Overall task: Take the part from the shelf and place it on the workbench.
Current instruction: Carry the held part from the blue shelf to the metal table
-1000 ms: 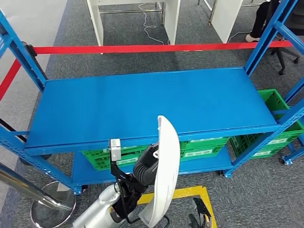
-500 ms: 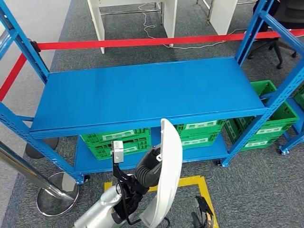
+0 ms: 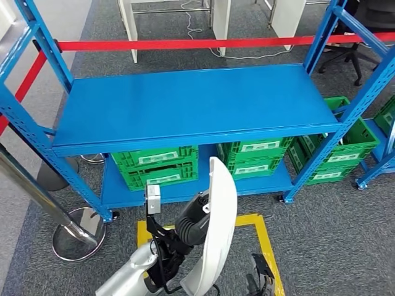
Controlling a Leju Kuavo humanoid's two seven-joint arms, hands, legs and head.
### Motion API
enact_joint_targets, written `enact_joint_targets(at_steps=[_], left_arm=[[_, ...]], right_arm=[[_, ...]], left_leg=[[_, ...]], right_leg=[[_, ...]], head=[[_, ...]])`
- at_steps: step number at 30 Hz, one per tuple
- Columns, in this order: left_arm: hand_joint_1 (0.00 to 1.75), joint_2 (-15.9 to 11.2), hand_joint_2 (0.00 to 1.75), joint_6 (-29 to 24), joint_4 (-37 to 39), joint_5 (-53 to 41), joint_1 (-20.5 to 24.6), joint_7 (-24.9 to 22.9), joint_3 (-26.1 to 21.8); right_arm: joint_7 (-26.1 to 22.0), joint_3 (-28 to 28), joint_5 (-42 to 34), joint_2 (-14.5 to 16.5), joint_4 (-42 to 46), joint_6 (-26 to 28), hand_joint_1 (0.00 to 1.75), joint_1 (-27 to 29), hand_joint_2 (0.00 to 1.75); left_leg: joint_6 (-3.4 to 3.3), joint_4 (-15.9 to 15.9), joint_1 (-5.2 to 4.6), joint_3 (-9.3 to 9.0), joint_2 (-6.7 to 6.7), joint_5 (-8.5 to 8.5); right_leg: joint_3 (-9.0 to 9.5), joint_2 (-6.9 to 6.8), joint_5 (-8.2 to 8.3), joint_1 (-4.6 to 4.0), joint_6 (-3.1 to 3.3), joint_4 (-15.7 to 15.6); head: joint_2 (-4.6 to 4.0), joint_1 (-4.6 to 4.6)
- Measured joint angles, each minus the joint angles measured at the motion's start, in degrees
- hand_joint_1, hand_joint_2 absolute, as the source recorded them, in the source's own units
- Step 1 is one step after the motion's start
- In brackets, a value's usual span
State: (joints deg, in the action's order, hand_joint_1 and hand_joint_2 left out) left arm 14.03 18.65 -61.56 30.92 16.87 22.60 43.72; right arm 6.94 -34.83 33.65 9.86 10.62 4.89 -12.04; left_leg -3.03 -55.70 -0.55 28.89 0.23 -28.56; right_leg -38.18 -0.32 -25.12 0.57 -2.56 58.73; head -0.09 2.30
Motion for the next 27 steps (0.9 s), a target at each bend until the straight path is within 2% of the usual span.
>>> enact_joint_targets(at_steps=[2, 3, 4, 5, 6, 7, 8, 9, 10, 11, 12, 13, 14, 15, 16, 18, 19, 20, 21, 22, 24, 25, 26, 27], left_arm=[[1.75, 0.1, 1.75, 0.2, 0.2, 0.2, 0.1, -0.2, 0.4], [1.75, 0.1, 1.75, 0.3, 0.3, 0.4, 0.2, -0.3, 0.6], [1.75, 0.1, 1.75, 0.4, 0.5, 0.6, 0.3, -0.6, 0.9], [1.75, 0.2, 1.75, 0.5, 0.8, 0.8, 0.4, -0.8, 1.1], [1.75, 0.2, 1.75, 0.5, 1.1, 1.1, 0.5, -0.9, 1.3], [1.75, 0.2, 1.75, 0.5, 1.3, 1.4, 0.5, -1.0, 1.4], [1.75, 0.3, 1.75, 0.5, 1.6, 1.6, 0.6, -1.1, 1.4], [1.75, 0.3, 1.75, 0.5, 1.7, 1.7, 0.7, -1.2, 1.5], [1.75, 0.4, 1.75, 0.6, 1.8, 1.7, 0.8, -1.2, 1.7], [1.75, 0.4, 1.75, 0.6, 1.9, 1.6, 0.9, -1.2, 1.9], [1.75, 0.4, 1.75, 0.7, 2.0, 1.4, 1.0, -1.3, 2.1], [1.75, 0.4, 1.75, 0.8, 2.1, 1.3, 1.1, -1.3, 2.4], [1.75, 0.4, 1.75, 0.8, 2.2, 1.2, 1.2, -1.3, 2.6], [1.75, 0.4, 1.75, 0.8, 2.3, 1.1, 1.3, -1.3, 2.7], [1.75, 0.4, 1.75, 0.8, 2.4, 1.1, 1.3, -1.3, 2.8], [1.75, 0.4, 1.75, 0.8, 2.5, 1.1, 1.3, -1.3, 2.8], [1.75, 0.4, 1.75, 0.8, 2.6, 1.1, 1.4, -1.3, 2.8], [1.75, 0.4, 1.75, 0.8, 2.7, 1.1, 1.4, -1.3, 2.9], [1.75, 0.4, 1.75, 0.8, 2.7, 1.1, 1.4, -1.3, 2.9], [1.75, 0.4, 1.75, 0.8, 2.8, 1.1, 1.4, -1.3, 2.9], [1.75, 0.4, 1.75, 0.9, 2.8, 1.1, 1.4, -1.3, 2.9], [1.75, 0.4, 1.75, 0.9, 2.8, 1.1, 1.4, -1.3, 2.9], [1.75, 0.4, 1.75, 0.9, 2.9, 1.1, 1.4, -1.4, 2.9], [1.75, 0.5, 1.75, 0.9, 2.9, 1.1, 1.5, -1.4, 3.0]], right_arm=[[0.0, -0.4, -0.2, 0.1, 0.0, 1.0, 0.00, 0.0, 0.00], [-0.1, -0.6, -0.3, 0.2, 0.0, 1.4, 0.00, 0.0, 0.00], [-0.1, -0.8, -0.6, 0.3, 0.0, 1.7, 0.00, 0.0, 0.00], [-0.2, -1.1, -0.8, 0.4, 0.0, 2.0, 0.00, 0.0, 0.00], [-0.4, -1.3, -1.1, 0.5, 0.0, 2.3, 0.00, 0.0, 0.00], [-0.5, -1.6, -1.2, 0.6, 0.0, 2.7, 0.00, 0.0, 0.00], [-0.6, -1.9, -1.3, 0.8, 0.0, 3.1, 0.00, -0.1, 0.00], [-0.7, -2.1, -1.4, 1.0, 0.0, 3.4, 0.00, -0.2, 0.00], [-0.8, -2.3, -1.5, 1.3, 0.0, 3.7, 0.00, -0.4, 0.00], [-0.8, -2.4, -1.6, 1.5, 0.0, 3.9, 0.00, -0.5, 0.00], [-0.8, -2.5, -1.8, 1.7, 0.0, 4.0, 0.00, -0.6, 0.00], [-0.8, -2.6, -1.9, 2.0, 0.0, 4.1, 0.00, -0.5, 0.00], [-0.8, -2.8, -2.0, 2.1, 0.0, 4.1, 0.00, -0.4, 0.00], [-0.8, -3.0, -2.0, 2.3, 0.0, 4.2, 0.00, -0.2, 0.00], [-0.8, -3.1, -2.0, 2.3, 0.0, 4.2, 0.00, -0.1, 0.00], [-0.8, -3.3, -2.0, 2.5, 0.0, 4.4, 0.00, -0.1, 0.00], [-0.8, -3.4, -2.0, 2.5, 0.0, 4.4, 0.00, 0.0, 0.00], [-0.8, -3.5, -2.0, 2.5, 0.0, 4.4, 0.00, 0.1, 0.00], [-0.8, -3.6, -2.0, 2.5, 0.0, 4.4, 0.00, 0.1, 0.00], [-0.8, -3.6, -2.0, 2.5, 0.0, 4.4, 0.00, 0.2, 0.00], [-0.8, -3.7, -2.0, 2.8, 0.0, 4.4, 0.00, 0.1, 0.00], [-0.8, -3.8, -2.0, 3.0, 0.0, 4.4, 0.00, 0.0, 0.00], [-0.8, -3.8, -2.0, 3.1, 0.0, 4.4, 0.00, -0.1, 0.00], [-0.8, -3.8, -2.0, 3.2, 0.0, 4.4, 0.00, -0.1, 0.00]], left_leg=[[-0.47, 0.1, 0.12, 1.85, 0.10, 1.55], [-0.52, 0.1, 0.12, 2.85, 0.18, 2.22], [-0.48, 0.0, 0.11, 3.84, 0.36, 2.87], [-0.40, 0.0, 0.12, 4.78, 0.65, 3.47], [-0.26, -0.1, 0.16, 5.65, 1.05, 3.99], [-0.05, -0.3, 0.21, 6.37, 1.48, 4.46], [0.21, -0.6, 0.15, 6.92, 1.87, 4.81], [0.48, -1.1, 0.07, 7.34, 2.32, 5.04], [0.78, -1.5, -0.04, 7.61, 2.83, 5.25], [1.07, -1.9, -0.14, 7.83, 3.38, 5.48], [1.36, -2.1, -0.13, 7.97, 4.01, 5.71], [1.69, -2.3, -0.06, 8.13, 4.37, 5.81], [2.06, -2.7, 0.09, 8.36, 4.05, 5.25], [2.40, -4.1, 0.24, 8.84, 3.25, 3.83], [2.72, -6.7, 0.38, 9.73, 2.17, 1.68], [3.02, -14.5, 0.50, 12.20, 0.61, -2.90], [2.97, -17.6, 0.49, 13.07, 0.40, -4.03], [2.78, -18.9, 0.45, 13.14, 0.30, -4.00], [2.42, -17.8, 0.39, 12.21, 0.12, -2.87], [1.86, -14.7, 0.30, 10.38, -0.41, -0.96], [0.37, -7.5, 0.27, 6.53, -2.90, 1.92], [-0.10, -5.1, 0.25, 5.34, -4.00, 2.54], [-0.35, -4.1, 0.20, 4.84, -4.62, 2.55], [-0.30, -3.7, 0.10, 4.67, -4.43, 2.67]], right_leg=[[-1.92, 0.19, -6.10, 0.11, -0.49, 6.3], [-2.64, 0.20, -8.32, 0.15, -0.75, 10.2], [-2.97, 0.20, -8.88, 0.19, -0.97, 13.4], [-2.69, 0.18, -7.81, 0.24, -1.17, 15.3], [-1.63, 0.06, -5.72, 0.32, -1.35, 15.4], [0.41, -0.37, -3.66, 0.45, -1.55, 13.5], [3.44, -1.36, -2.78, 0.56, -1.72, 9.9], [6.92, -2.37, -3.26, 0.52, -1.73, 5.4], [9.68, -3.12, -4.56, 0.48, -1.45, 1.1], [11.39, -3.37, -5.92, 0.35, -0.99, -1.8], [11.92, -2.95, -6.72, 0.23, -0.38, -3.3], [11.59, -2.39, -6.85, 0.29, 0.28, -3.6], [11.44, -1.87, -6.58, 0.31, 0.84, -3.5], [11.27, -1.44, -6.17, 0.37, 1.38, -3.6], [11.05, -0.96, -5.71, 0.40, 1.84, -3.5], [10.29, 0.12, -4.94, 0.23, 2.31, -3.4], [9.88, 0.72, -4.70, 0.10, 2.39, -3.2], [9.54, 1.36, -4.55, -0.07, 2.41, -3.1], [9.30, 2.04, -4.48, -0.26, 2.42, -2.9], [9.17, 2.75, -4.46, -0.47, 2.42, -2.7], [8.91, 4.09, -4.45, -0.64, 2.37, -2.4], [8.70, 4.69, -4.34, -0.52, 2.15, -2.4], [8.43, 5.27, -4.19, -0.26, 1.88, -2.4], [8.20, 5.84, -3.99, -0.06, 1.53, -2.5]], head=[[0.00, 0.12], [0.00, 0.19], [0.00, 0.25], [0.00, 0.26], [0.00, 0.27], [0.00, 0.26], [0.00, 0.32], [0.00, 0.39], [0.00, 0.45], [0.00, 0.50], [0.00, 0.45], [0.00, 0.43], [0.00, 0.36], [0.00, 0.29], [0.00, 0.21], [0.00, 0.08], [0.00, 0.04], [0.00, 0.04], [0.00, 0.04], [0.00, 0.04], [0.00, 0.25], [0.00, 0.32], [0.00, 0.25], [0.00, 0.17]])
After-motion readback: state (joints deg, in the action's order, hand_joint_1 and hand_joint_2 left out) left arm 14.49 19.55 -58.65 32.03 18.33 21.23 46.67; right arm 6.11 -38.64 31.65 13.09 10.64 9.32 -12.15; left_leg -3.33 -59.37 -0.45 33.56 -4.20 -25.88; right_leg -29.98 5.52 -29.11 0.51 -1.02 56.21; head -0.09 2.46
